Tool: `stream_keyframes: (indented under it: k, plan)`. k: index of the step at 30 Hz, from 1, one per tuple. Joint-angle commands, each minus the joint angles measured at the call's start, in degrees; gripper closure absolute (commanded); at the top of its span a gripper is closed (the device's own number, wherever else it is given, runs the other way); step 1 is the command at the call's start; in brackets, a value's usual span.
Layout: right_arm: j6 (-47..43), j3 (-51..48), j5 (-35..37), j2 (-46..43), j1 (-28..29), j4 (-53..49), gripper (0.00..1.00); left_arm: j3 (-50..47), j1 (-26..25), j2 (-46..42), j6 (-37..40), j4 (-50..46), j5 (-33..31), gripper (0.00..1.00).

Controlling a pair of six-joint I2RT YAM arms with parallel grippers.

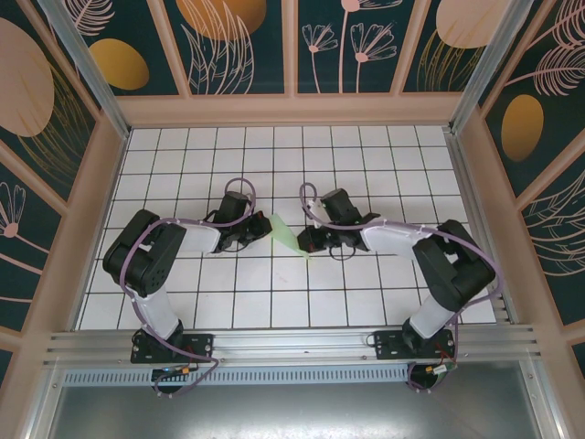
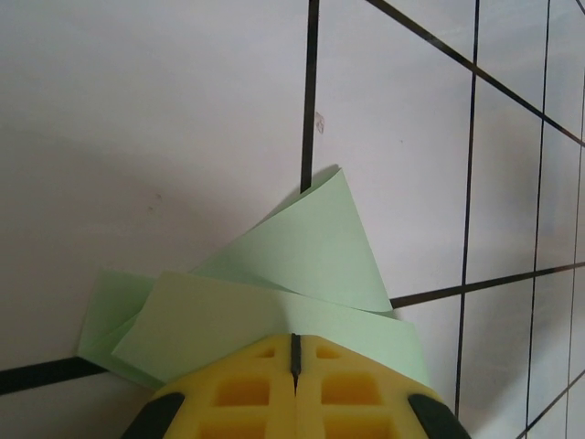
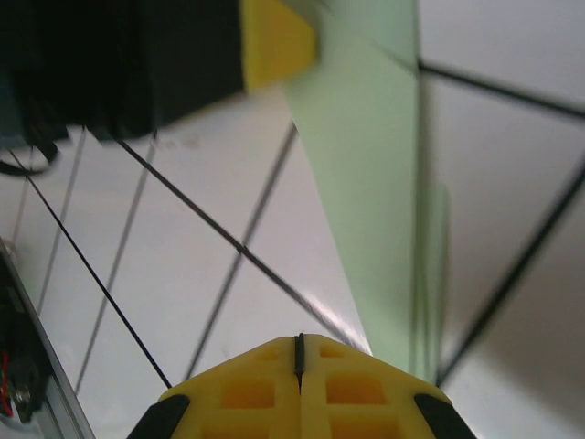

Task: Fold a paper plane with a square sheet of paper (pick it up from the middle)
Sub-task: Fold the wing for the fifth time at the center of the table.

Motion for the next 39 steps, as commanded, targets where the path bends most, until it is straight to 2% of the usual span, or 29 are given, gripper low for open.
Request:
stream_keyframes:
  k: [1, 8, 16, 23, 29, 34, 39]
  plan:
    - [1.4, 3.4, 0.1, 5.3, 0.7, 2.0, 1.0, 0.6, -0.1, -0.8, 1.7, -1.1, 1.9, 1.0]
    - [0.9, 6.1, 1.3, 12.2, 0.6, 1.3, 1.0, 0.5, -0.1, -0.7, 2.0, -1.1, 1.1, 0.99]
    - [0.7, 2.2, 3.1, 13.6, -1.2, -0.7, 1.0, -1.5, 0.3, -1.2, 3.7, -4.2, -6.2, 0.99]
    - [0.5, -1.3, 2.8, 13.0, -2.1, -0.7, 1.0, -6.2, 6.1, -2.6, 1.8, -0.6, -7.3, 0.99]
    - [1.7, -2.9, 1.9, 12.1, -2.3, 0.8, 1.0, -6.0, 9.4, -4.0, 2.0, -1.2, -8.2, 0.98]
    - [3.9, -2.2, -0.3, 10.6, -1.6, 2.5, 1.0, -3.4, 9.5, -7.7, 4.4, -5.1, -8.8, 0.93]
    - [9.3, 0.7, -1.1, 8.0, 0.8, 4.8, 1.0, -2.1, 9.4, -12.8, 5.4, -7.8, -7.2, 0.82]
